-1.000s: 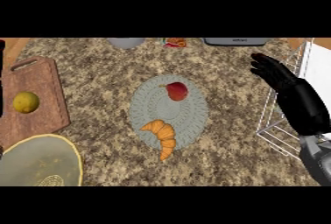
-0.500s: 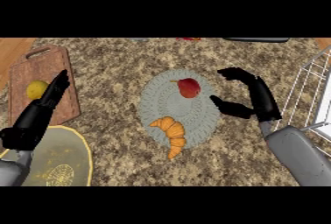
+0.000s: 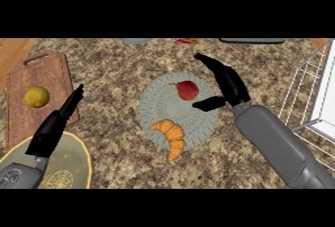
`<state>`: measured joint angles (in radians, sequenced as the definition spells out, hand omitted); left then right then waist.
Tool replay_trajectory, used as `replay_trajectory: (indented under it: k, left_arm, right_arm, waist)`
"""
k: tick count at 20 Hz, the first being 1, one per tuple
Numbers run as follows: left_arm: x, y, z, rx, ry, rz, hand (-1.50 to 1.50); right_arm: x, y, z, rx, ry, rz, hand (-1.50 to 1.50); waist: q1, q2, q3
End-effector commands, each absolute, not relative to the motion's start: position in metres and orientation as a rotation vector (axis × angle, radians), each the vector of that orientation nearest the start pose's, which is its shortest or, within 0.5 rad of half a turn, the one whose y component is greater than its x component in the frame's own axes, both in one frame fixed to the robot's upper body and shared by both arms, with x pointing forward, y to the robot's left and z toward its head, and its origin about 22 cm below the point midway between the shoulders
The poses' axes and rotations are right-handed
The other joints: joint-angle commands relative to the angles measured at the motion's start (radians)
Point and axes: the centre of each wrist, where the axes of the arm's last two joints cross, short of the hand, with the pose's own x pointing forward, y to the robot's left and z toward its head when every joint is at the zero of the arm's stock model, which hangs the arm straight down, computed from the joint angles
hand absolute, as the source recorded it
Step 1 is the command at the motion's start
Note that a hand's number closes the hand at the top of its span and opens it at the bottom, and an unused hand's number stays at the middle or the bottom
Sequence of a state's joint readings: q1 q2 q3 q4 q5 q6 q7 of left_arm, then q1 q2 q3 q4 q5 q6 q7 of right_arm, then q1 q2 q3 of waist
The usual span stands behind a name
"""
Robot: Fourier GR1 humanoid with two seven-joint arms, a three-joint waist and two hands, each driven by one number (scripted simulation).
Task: Pick the pear from the placemat and place it in the tiered shelf
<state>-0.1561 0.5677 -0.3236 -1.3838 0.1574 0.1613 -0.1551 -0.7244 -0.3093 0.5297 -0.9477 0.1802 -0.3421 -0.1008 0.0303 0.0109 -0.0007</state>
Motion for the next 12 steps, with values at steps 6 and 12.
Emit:
replay_trajectory:
  k: [6, 12]
  left_arm:
    - [0.28, 0.308, 0.018, 0.269, -1.579, -0.472, 0.0]
    - [0.271, 0.292, 0.003, 0.249, -1.568, -0.467, 0.0]
  right_arm:
    - [0.397, -0.094, 0.097, -0.837, -1.414, 1.321, -1.5]
    - [0.39, -0.024, 0.116, -0.895, -1.203, 1.413, -1.5]
  waist:
    - [-0.025, -0.016, -0.004]
    - [-0.017, -0.012, -0.001]
